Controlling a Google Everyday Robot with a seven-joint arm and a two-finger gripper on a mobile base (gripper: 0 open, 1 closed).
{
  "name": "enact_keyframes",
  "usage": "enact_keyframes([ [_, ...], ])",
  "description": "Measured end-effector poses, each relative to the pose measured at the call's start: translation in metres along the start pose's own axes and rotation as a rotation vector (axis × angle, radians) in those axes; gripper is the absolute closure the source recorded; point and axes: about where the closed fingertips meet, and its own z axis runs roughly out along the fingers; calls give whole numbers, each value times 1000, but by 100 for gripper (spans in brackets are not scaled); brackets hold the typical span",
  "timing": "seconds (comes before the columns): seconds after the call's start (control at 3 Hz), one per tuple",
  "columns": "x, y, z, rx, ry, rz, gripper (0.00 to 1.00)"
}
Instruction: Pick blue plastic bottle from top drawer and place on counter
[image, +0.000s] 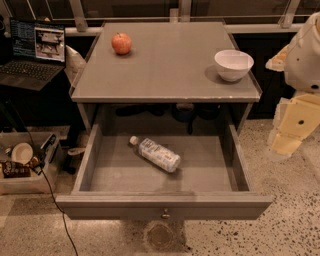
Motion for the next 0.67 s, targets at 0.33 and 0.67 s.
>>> enact_keyframes([
  [0.33,-6,39,4,12,-46,27,0],
  [0.67,-4,70,41,-4,-168,77,0],
])
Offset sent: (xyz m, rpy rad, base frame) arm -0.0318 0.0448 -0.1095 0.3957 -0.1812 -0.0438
